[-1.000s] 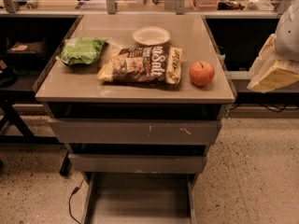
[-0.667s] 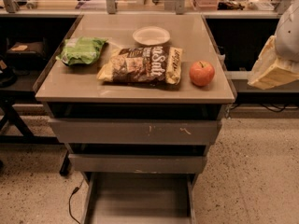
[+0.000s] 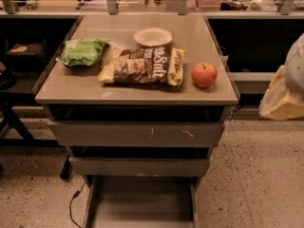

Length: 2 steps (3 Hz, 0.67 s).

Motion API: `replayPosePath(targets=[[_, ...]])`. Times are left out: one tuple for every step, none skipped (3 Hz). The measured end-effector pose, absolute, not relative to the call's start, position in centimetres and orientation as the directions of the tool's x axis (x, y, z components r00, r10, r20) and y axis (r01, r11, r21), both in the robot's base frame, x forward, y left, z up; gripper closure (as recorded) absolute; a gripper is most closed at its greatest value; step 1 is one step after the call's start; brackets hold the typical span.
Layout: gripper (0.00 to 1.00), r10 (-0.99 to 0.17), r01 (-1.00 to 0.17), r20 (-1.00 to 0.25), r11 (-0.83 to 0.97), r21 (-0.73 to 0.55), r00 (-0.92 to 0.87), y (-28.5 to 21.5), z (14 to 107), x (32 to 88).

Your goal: Close bottom drawer

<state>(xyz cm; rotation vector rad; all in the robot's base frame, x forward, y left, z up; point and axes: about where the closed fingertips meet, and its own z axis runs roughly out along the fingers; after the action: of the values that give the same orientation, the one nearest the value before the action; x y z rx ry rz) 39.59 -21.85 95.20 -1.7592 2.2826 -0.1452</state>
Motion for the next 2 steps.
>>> replayPosePath(targets=[[1.00, -0.956, -0.948, -0.137, 0.279, -0.154, -0.259, -22.0, 89.7, 35.8], [1.00, -0.945, -0.952, -0.144, 0.302, -0.050, -0.292, -21.8, 82.6, 33.3]])
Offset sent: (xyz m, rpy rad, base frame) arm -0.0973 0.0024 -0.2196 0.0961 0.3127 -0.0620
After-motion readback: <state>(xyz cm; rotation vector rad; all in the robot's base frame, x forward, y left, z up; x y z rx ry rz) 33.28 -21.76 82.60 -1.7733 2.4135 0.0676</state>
